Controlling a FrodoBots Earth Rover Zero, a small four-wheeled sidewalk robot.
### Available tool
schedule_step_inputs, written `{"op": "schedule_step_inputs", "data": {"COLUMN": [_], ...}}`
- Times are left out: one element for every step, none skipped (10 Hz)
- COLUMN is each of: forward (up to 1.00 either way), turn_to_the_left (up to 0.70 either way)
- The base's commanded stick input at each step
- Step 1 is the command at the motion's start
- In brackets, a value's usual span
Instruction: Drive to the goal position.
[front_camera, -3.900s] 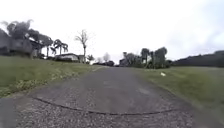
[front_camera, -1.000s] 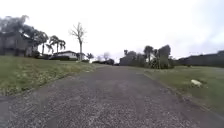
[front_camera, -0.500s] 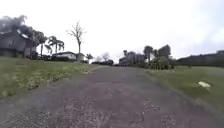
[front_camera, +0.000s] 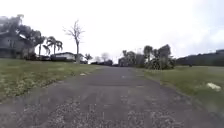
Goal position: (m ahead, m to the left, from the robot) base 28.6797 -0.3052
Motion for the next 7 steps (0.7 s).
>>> {"op": "schedule_step_inputs", "data": {"forward": [0.70, 0.70, 0.70, 0.70, 0.70, 0.70, 0.70], "turn_to_the_left": [0.00, 0.00, 0.00, 0.00, 0.00, 0.00, 0.00]}}
